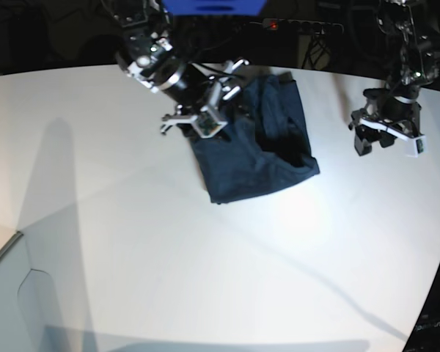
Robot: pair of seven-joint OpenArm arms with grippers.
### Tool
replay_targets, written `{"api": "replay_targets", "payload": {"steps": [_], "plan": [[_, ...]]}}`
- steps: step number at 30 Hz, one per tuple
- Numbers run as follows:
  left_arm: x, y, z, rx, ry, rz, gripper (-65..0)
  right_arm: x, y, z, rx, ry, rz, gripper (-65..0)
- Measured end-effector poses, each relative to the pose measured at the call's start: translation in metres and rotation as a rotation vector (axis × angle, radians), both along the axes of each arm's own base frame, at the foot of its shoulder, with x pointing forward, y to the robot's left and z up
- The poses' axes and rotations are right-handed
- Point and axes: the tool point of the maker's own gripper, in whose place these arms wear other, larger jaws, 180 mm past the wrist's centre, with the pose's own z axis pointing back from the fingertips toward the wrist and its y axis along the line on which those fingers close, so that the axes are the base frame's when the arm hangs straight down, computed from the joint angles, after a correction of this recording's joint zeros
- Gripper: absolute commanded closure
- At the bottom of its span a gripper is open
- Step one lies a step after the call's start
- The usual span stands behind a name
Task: Layout the t-shirt on the table in an organized manner, then fold the t-shirt properly
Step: 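Tuck and smooth the folded layers with the right gripper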
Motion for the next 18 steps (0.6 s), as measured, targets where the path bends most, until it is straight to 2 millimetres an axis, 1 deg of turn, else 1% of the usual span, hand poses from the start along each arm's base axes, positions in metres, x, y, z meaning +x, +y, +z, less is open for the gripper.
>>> {"api": "replay_targets", "payload": {"steps": [4,5,8,11,14,18], "plan": [[-0.004,0.0,-0.003,0.0,0.011,0.0,-38.2,-0.022,0.019,-0.021,-0.001,0.073,0.065,-32.9],[-0.005,0.0,-0.003,0.0,0.011,0.0,-38.3,-0.028,0.026,-0.021,0.003,0.079,0.088,-32.9],[-0.005,0.009,0.0,0.003,0.001,0.028,-38.3,-0.041,0.045,-0.017,0.02,0.069,0.159,-32.9],[-0.006,0.019,0.003,0.015,-0.002,0.048,-38.4,-0.052,0.053,-0.014,0.012,0.055,0.221,-32.9],[-0.006,0.019,0.003,0.017,-0.002,0.047,-38.4,-0.053,0.051,-0.009,0.006,0.037,0.232,-32.9],[-0.005,0.018,0.003,0.014,-0.005,0.046,-38.5,-0.043,0.048,0.005,0.007,-0.008,0.222,-32.9]]}}
